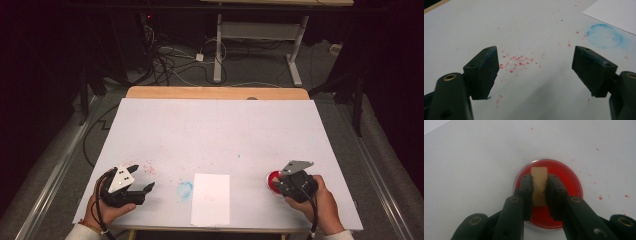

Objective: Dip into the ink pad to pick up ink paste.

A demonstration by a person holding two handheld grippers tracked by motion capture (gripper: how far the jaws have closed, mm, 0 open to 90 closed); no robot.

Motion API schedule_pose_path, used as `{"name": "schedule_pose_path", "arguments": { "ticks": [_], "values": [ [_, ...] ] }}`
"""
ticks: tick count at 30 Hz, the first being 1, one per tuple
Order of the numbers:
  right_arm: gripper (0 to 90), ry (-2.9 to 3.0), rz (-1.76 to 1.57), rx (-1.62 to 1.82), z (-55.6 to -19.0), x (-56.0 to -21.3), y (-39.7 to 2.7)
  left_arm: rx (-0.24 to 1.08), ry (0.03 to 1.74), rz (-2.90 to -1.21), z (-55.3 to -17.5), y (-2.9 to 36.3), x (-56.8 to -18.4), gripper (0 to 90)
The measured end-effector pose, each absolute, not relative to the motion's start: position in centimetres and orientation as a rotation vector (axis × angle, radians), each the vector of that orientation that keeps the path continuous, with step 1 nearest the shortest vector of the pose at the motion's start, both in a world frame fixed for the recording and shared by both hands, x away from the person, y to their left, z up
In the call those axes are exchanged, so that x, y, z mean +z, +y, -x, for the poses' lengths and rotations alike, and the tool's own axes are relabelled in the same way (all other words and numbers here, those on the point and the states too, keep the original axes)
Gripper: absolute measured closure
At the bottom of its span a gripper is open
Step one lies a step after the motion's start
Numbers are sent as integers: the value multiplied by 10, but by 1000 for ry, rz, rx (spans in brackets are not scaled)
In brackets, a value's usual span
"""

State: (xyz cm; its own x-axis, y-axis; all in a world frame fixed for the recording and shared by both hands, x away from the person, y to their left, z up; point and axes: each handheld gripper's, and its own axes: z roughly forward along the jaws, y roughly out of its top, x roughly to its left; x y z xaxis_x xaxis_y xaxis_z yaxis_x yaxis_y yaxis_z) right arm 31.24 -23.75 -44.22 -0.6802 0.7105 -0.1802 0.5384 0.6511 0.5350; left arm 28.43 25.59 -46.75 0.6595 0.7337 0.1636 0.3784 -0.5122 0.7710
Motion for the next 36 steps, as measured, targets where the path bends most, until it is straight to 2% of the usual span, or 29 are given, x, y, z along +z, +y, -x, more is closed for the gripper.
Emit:
{"name": "schedule_pose_path", "arguments": {
  "ticks": [29,36],
  "values": [
    [764,2493,-1009,691,-314,-442,-242,629,863,-2140,-284,258,-467,211],
    [763,2407,-986,807,-306,-419,-246,628,865,-2141,-284,259,-468,211]
  ]
}}
